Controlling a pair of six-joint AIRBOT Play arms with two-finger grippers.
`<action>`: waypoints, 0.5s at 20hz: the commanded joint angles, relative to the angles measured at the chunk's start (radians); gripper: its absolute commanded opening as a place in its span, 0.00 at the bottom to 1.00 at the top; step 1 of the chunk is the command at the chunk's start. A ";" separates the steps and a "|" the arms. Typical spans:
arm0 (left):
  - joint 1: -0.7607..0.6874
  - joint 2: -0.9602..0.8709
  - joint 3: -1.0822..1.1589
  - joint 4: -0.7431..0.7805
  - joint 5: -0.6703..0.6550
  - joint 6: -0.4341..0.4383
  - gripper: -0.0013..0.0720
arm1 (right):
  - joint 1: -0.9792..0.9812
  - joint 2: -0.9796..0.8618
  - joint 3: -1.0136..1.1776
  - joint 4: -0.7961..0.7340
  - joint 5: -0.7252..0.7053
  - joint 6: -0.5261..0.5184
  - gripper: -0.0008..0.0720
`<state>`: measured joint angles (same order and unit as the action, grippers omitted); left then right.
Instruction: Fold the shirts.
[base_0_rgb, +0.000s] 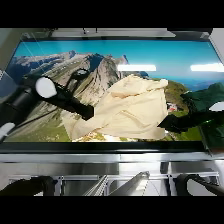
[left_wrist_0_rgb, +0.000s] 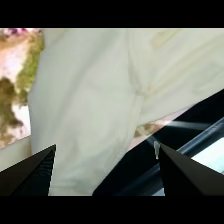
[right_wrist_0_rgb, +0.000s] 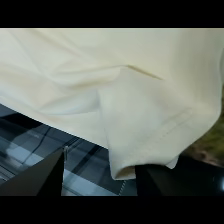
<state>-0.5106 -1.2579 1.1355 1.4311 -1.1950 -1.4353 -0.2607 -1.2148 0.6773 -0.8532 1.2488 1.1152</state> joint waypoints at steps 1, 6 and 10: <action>-0.194 -0.087 0.005 0.306 0.005 -0.182 0.97 | 0.001 -0.001 0.000 0.000 0.005 0.000 0.67; -0.260 -0.254 0.005 0.394 -0.013 -0.213 0.97 | 0.001 -0.001 0.000 0.000 0.006 0.000 0.67; -0.261 -0.294 0.005 0.399 -0.045 -0.212 0.97 | 0.001 -0.001 0.000 0.000 0.005 0.000 0.67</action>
<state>-0.7593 -1.5166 1.1400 1.7935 -1.2156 -1.6314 -0.2604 -1.2152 0.6773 -0.8532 1.2545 1.1149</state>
